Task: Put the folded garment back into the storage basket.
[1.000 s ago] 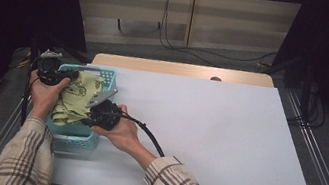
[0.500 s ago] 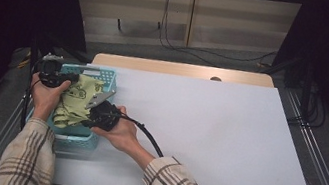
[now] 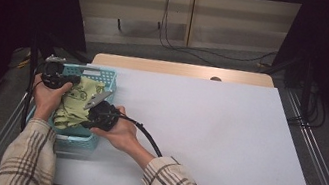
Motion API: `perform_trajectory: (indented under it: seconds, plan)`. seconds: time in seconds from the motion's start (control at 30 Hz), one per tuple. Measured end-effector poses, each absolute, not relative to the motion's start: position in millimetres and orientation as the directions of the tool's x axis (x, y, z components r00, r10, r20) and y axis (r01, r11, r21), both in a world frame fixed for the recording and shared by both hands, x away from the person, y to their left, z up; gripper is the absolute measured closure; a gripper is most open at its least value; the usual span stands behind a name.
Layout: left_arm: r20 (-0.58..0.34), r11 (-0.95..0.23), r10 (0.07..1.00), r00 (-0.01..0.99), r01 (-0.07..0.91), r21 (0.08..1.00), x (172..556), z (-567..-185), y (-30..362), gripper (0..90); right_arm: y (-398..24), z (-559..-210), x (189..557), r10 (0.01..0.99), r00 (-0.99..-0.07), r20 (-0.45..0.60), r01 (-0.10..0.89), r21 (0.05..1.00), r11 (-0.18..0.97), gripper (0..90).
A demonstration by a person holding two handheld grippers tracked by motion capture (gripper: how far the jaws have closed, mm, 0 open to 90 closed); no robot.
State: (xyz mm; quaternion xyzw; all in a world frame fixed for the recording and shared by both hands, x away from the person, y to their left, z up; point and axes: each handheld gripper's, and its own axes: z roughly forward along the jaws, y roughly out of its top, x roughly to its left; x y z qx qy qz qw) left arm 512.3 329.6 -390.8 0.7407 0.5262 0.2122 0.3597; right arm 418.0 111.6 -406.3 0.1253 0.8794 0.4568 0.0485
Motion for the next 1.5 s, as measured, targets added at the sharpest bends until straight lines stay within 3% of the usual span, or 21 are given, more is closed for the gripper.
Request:
perform_trajectory:
  seconds: [0.43, 0.47, 0.73, 1.03, 1.2, 1.5]
  plan:
    - [-0.053, -0.202, 0.931, 0.361, 0.632, 0.748, 511.9, -396.8, 330.3, 81.3, 115.7, -407.4, 419.2, 0.246, -0.969, 0.039, 0.175, 0.808, 0.562, 74.6]
    - [-0.025, -0.253, 0.921, 0.389, 0.644, 0.722, 511.6, -395.7, 333.9, 81.3, 116.5, -407.0, 418.4, 0.249, -0.967, 0.046, 0.184, 0.803, 0.567, 74.1]
    - [-0.055, -0.2, 0.933, 0.357, 0.639, 0.743, 512.0, -403.1, 329.9, 80.9, 119.2, -407.2, 418.3, 0.233, -0.971, 0.05, 0.182, 0.788, 0.589, 71.7]
    - [-0.044, -0.212, 0.929, 0.367, 0.627, 0.75, 511.8, -403.9, 331.6, 79.1, 119.5, -406.3, 417.0, 0.238, -0.97, 0.051, 0.184, 0.794, 0.58, 64.1]
    - [-0.043, -0.2, 0.936, 0.349, 0.629, 0.751, 510.7, -402.0, 331.0, 70.6, 116.3, -404.6, 419.4, 0.25, -0.967, 0.043, 0.183, 0.799, 0.572, 55.8]
    - [-0.031, -0.191, 0.943, 0.332, 0.615, 0.765, 508.0, -400.1, 329.9, 55.0, 114.0, -401.7, 419.0, 0.263, -0.964, 0.039, 0.185, 0.809, 0.558, 48.7]
